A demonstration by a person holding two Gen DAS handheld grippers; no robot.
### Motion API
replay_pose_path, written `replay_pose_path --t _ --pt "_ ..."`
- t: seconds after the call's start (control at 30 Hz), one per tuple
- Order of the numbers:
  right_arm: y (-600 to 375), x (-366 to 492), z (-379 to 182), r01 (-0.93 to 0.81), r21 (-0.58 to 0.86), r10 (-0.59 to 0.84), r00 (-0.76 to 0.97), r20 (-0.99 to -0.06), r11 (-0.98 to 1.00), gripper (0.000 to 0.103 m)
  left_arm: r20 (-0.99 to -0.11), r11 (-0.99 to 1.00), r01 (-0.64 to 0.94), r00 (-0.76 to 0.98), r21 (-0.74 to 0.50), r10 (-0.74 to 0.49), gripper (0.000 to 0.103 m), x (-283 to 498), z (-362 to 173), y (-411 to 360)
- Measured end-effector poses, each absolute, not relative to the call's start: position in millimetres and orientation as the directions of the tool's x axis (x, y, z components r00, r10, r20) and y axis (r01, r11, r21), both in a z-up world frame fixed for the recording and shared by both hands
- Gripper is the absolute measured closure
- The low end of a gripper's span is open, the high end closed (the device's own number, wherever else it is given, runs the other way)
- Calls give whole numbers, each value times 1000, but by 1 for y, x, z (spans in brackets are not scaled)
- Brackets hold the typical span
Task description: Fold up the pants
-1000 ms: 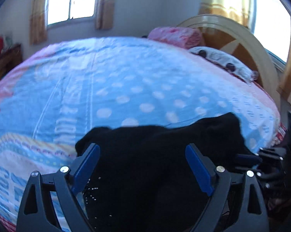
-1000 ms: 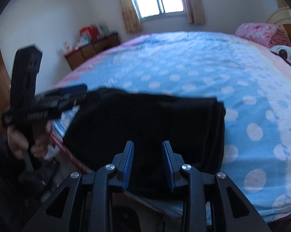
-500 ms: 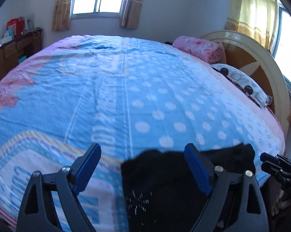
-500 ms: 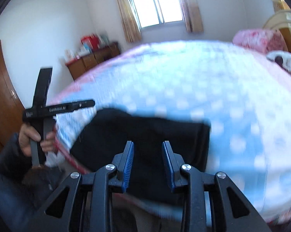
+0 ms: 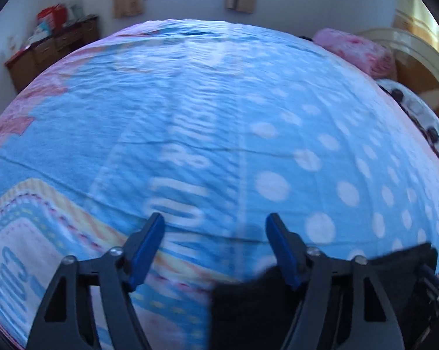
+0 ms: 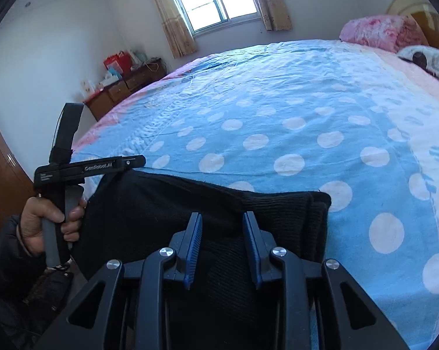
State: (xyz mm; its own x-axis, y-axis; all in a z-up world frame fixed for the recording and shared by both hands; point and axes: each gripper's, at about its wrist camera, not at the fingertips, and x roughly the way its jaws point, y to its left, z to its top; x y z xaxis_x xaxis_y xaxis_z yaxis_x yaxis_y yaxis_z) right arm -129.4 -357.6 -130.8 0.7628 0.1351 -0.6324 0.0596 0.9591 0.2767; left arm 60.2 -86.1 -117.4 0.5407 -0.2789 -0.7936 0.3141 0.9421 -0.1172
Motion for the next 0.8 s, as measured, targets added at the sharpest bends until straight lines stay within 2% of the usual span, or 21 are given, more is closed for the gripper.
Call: replay_pose_path --t 0.1,0.17,0.27,0.33,0.47,0.57,0.7,0.8 --pt "-351 -129 -129 60 264 128 761 -636 963 73 -772 947 248 555 -203 -310 29 69 -102 -39" --pt "-344 -131 -119 63 263 122 767 -630 963 71 -735 932 265 575 -246 -358 29 62 -91 -17" --pt "-336 -131 -95 -7 297 182 804 -566 955 71 -698 918 341 607 -203 -380 29 36 -82 -5" --pt "-321 -121 -81 -56 280 211 798 -564 958 71 -700 885 420 570 -202 -430 29 14 -86 -7" --pt "-287 -70 -77 -137 294 301 707 -640 946 71 -687 818 530 510 -223 -518 29 -16 -95 -28" --pt "-258 -25 -82 -227 323 393 614 -685 919 71 -690 787 583 484 -203 -537 29 -37 -102 -48" --pt "-227 17 -95 -303 307 425 504 -752 902 71 -751 782 601 438 -165 -495 29 -50 -129 -67" --pt "-201 41 -116 -369 260 407 410 -816 893 71 -747 783 601 444 -161 -495 29 -56 -139 -66"
